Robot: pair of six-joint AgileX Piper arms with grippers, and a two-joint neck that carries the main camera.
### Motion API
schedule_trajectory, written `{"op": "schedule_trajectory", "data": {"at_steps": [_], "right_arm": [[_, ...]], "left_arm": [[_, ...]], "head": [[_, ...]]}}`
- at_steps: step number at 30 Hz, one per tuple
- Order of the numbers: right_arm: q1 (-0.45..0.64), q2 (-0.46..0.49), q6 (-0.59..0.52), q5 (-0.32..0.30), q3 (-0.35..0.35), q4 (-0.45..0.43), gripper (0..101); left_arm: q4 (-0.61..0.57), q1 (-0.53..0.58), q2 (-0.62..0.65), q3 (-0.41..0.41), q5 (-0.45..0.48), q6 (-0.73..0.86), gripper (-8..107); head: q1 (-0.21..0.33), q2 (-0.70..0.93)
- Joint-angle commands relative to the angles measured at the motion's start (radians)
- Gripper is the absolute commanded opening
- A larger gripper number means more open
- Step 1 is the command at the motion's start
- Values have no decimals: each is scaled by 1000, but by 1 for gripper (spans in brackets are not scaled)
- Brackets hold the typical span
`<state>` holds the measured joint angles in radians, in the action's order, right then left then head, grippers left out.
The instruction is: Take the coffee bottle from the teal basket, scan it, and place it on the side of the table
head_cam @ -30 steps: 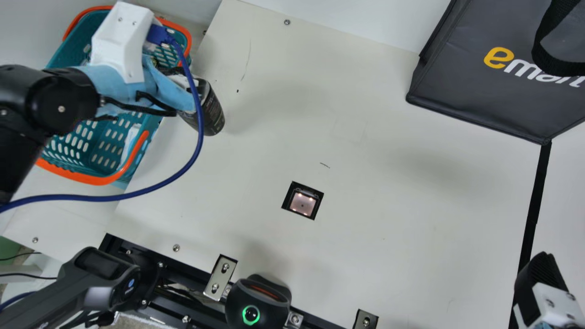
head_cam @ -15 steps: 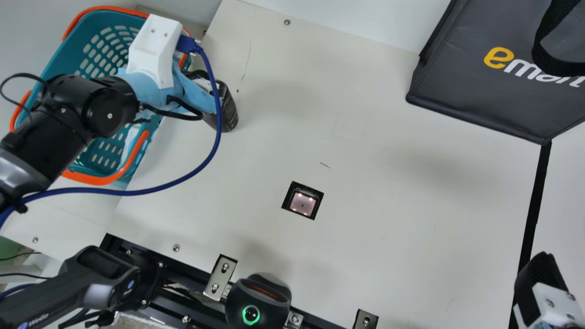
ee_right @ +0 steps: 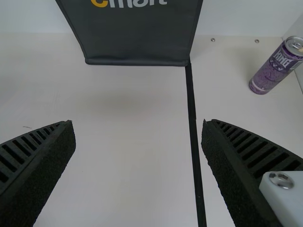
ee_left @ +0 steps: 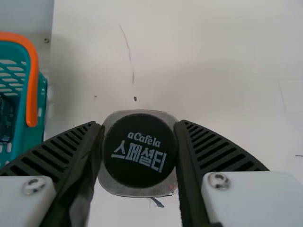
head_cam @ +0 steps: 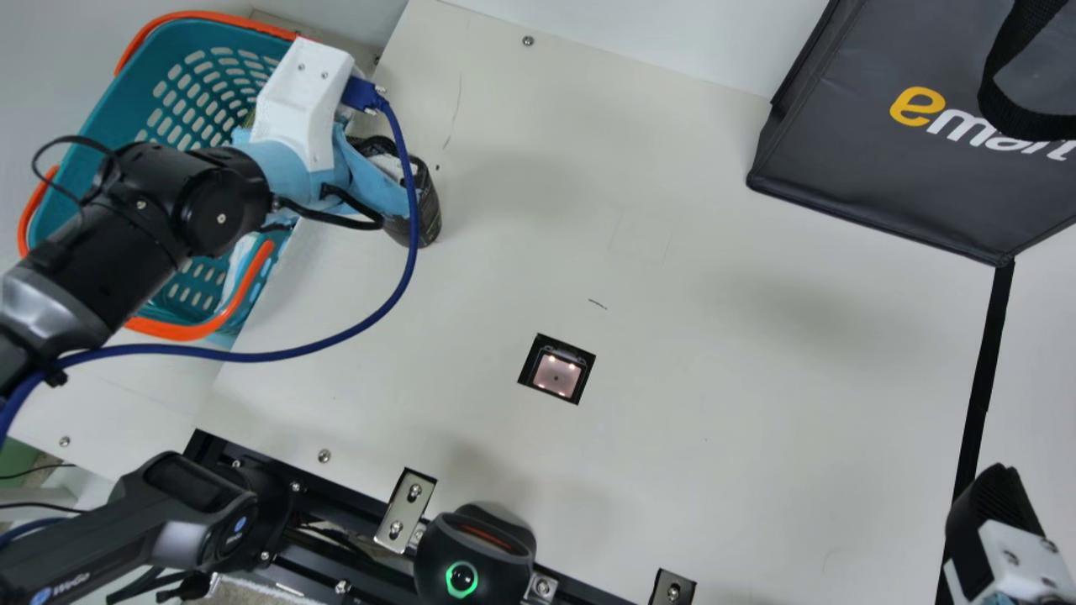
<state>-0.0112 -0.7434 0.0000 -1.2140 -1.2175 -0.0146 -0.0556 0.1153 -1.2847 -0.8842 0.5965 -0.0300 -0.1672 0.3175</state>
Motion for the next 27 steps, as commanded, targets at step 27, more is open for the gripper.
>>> {"op": "schedule_trajectory", "data": {"at_steps": [27], "right_arm": [[0, 0, 0, 0, 0, 0, 95]], "left_arm": [[-159, -134, 359, -72, 234, 176, 90]], "head": [[29, 4]]}}
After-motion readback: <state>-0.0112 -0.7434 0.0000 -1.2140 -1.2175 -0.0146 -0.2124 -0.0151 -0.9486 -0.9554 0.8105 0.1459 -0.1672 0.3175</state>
